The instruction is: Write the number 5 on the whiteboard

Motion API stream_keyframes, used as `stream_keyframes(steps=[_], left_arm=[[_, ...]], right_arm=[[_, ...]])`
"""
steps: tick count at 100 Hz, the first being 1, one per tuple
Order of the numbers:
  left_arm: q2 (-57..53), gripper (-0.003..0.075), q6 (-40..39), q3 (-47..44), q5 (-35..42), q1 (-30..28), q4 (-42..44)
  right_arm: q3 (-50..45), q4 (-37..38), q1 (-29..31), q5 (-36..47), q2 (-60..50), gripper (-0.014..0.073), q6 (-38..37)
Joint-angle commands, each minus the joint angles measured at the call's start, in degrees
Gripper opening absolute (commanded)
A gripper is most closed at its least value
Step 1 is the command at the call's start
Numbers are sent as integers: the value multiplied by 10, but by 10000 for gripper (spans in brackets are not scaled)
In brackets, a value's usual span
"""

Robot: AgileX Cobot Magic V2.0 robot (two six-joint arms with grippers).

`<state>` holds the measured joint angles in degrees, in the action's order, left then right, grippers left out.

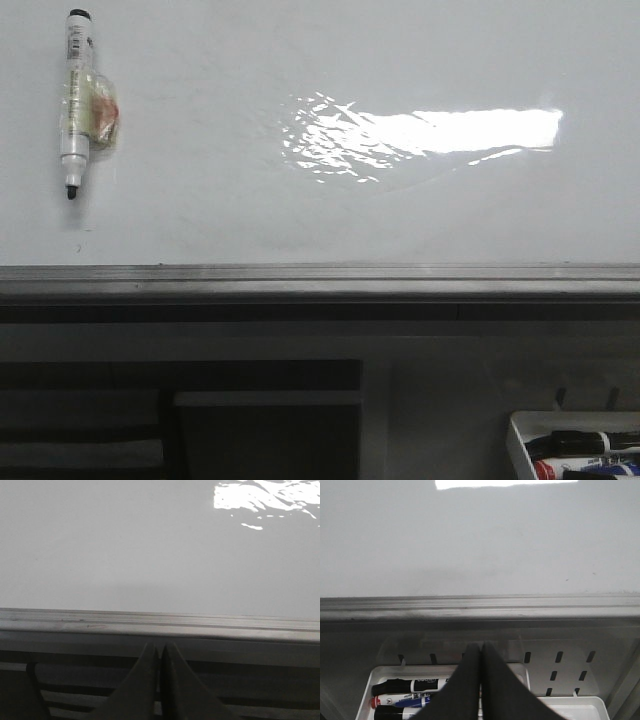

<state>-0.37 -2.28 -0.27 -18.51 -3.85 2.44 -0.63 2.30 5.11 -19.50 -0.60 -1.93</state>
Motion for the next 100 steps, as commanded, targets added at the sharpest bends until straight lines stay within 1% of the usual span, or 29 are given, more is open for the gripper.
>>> stream_keyframes(steps=[1,18,34,41,52,55,64,70,84,89,100], left_arm=[[-16,-20,-1,-10,52,-2,3],[-16,-20,-1,-10,107,-2,4],[-16,-20,-1,-10,120,-2,4],[-16,-20,-1,-10,120,-2,4],[-16,-20,-1,-4,144,-2,-24],[-16,-21,-1,1,150,-2,-24],[-14,-21,-1,20,142,-2,-10],[-8,-21,-1,33,133,-2,-10],[25,-21,-1,101,59,-2,7],[36,-21,-1,122,58,-2,22],[61,-20,-1,156,77,-2,24]], right_arm=[[-16,12,4,20,-11,-61,3],[-16,12,4,87,-11,-61,3],[-16,14,4,90,-11,-61,3],[-16,14,4,106,-11,-61,3],[-13,1,4,180,-10,-61,2],[-10,1,4,175,-10,-61,2],[9,1,4,108,6,-61,2],[15,0,3,111,26,-61,2],[42,-43,-4,122,110,-61,2],[55,-44,-6,121,140,-61,2],[79,-44,-7,122,221,-61,2]])
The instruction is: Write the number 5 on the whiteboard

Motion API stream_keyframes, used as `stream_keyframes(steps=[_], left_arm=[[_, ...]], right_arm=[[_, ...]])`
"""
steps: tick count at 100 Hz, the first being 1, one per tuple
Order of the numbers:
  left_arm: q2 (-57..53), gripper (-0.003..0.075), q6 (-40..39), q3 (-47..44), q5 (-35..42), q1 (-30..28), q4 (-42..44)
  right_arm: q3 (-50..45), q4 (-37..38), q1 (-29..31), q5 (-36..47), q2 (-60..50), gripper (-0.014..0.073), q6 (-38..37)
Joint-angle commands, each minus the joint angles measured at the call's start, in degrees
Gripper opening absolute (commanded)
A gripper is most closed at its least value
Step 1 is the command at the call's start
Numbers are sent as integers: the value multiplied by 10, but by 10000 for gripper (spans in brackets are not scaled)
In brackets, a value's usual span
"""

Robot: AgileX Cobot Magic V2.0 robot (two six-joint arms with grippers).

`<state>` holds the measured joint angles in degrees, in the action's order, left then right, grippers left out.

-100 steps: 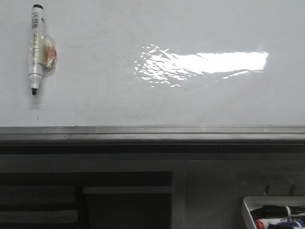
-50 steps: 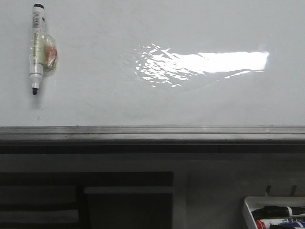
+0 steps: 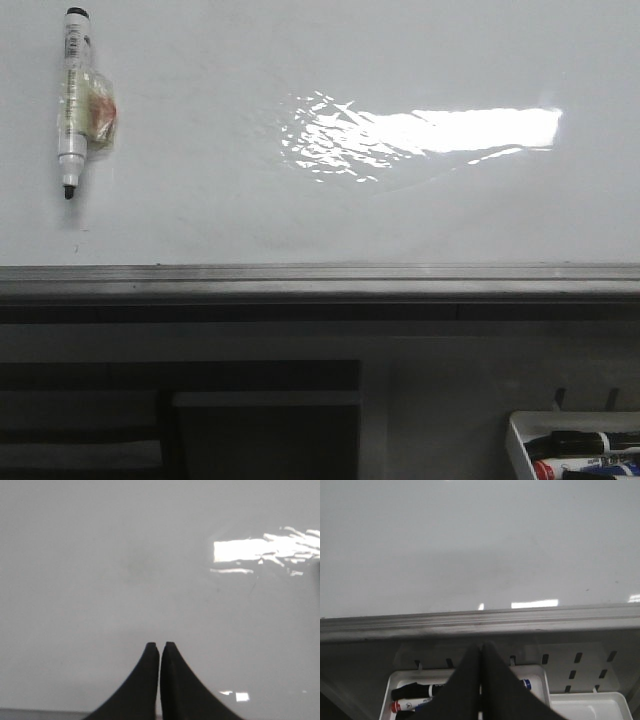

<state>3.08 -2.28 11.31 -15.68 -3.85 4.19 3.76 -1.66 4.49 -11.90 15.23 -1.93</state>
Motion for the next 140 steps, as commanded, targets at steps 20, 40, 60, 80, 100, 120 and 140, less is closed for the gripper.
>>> stream_keyframes(steps=[20,40,60,80,100,120,140], left_arm=[[50,-20,-1,67,51,-2,70],[95,238,-1,69,63,-2,49],[135,440,-3,37,215,22,-73],[188,440,-3,41,224,70,-80],[272,440,-3,72,225,179,-80],[382,440,-3,98,261,301,-80],[496,440,-3,99,354,361,-166]], right_arm=[[62,-4,-10,105,148,-61,2],[62,-4,-10,114,203,-61,2],[62,-4,-10,138,220,-61,2],[62,-4,-10,140,220,-61,2],[62,-4,-10,153,220,-61,2],[62,-7,-10,153,220,-61,2],[62,-18,-10,153,220,-61,2]])
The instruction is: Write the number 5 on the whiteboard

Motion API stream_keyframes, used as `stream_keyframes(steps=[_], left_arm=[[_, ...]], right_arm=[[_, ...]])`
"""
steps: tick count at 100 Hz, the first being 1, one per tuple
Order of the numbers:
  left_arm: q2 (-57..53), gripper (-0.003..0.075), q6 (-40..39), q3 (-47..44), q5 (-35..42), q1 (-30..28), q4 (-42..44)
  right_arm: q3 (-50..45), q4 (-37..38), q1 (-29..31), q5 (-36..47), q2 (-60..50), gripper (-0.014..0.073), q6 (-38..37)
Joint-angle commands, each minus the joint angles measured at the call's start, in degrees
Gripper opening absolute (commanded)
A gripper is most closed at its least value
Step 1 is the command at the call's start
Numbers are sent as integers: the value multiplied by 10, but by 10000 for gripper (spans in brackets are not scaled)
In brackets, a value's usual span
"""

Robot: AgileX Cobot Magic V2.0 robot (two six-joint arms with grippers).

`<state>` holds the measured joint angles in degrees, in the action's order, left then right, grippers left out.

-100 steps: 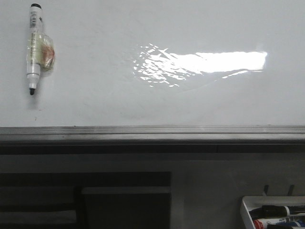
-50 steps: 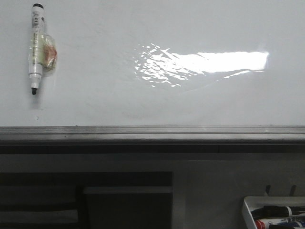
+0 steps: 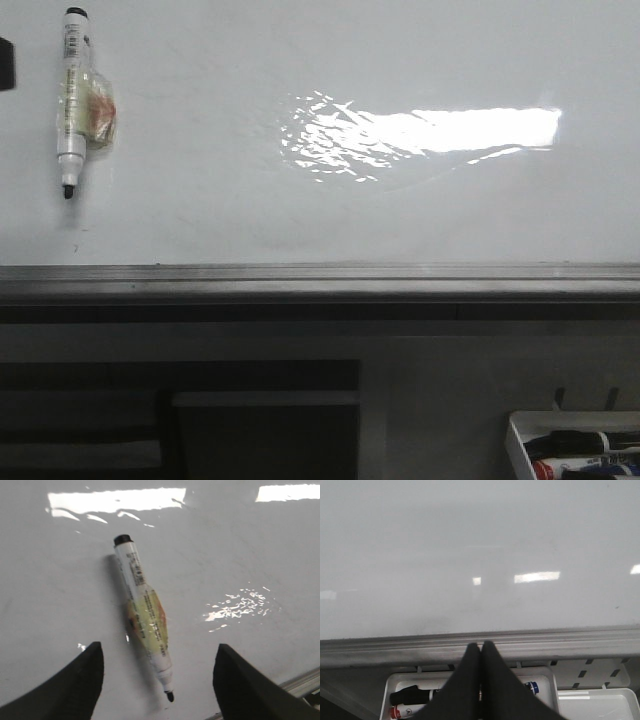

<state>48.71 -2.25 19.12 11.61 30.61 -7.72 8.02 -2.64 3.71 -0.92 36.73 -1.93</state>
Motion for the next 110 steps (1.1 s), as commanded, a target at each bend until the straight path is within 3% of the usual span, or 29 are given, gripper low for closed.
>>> stream_keyframes(steps=[1,58,68,83,100,110], left_arm=[[43,440,-3,21,84,17,-52],[192,434,-3,61,110,22,-60],[206,335,-3,61,113,21,-63],[209,-22,-3,61,112,21,-61],[204,-20,-3,61,111,21,-46],[181,-20,-3,61,101,21,22]], right_arm=[[20,-12,-2,44,5,-61,2],[20,-34,-2,44,5,-61,2],[20,-34,-2,44,5,-61,2],[20,-34,-2,39,5,-61,2],[20,-34,-43,65,5,-61,2],[20,-33,-97,69,5,-61,2]])
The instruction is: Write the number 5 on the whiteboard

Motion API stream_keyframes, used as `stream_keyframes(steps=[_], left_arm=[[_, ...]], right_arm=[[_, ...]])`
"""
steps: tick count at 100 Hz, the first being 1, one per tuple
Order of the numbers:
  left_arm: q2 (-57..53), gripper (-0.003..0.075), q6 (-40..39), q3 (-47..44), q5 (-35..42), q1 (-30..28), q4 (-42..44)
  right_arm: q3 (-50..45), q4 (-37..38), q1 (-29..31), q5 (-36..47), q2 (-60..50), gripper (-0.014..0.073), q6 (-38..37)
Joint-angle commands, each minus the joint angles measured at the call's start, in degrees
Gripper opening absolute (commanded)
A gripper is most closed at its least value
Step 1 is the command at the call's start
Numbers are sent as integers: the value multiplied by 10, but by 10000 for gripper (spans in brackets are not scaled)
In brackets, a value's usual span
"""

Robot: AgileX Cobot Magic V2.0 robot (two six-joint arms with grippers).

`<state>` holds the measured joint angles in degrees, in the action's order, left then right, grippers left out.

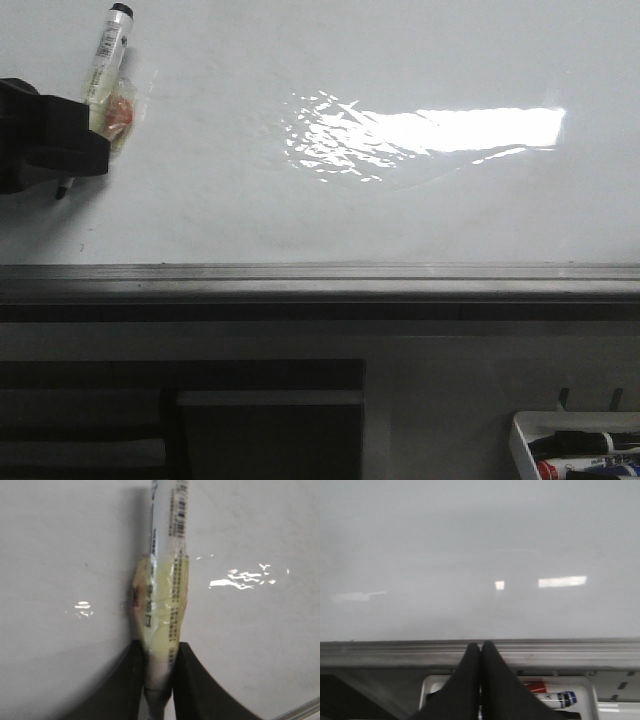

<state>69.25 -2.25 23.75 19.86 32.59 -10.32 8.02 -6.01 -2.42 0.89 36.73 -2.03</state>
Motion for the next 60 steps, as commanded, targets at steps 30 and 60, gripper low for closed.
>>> stream_keyframes(steps=[30,60], left_arm=[[-100,-20,-3,15,18,2,537],[-88,-20,-3,15,125,2,653]], right_arm=[[61,146,-227,84,5,-61,3],[220,147,-390,-60,60,-41,2]])
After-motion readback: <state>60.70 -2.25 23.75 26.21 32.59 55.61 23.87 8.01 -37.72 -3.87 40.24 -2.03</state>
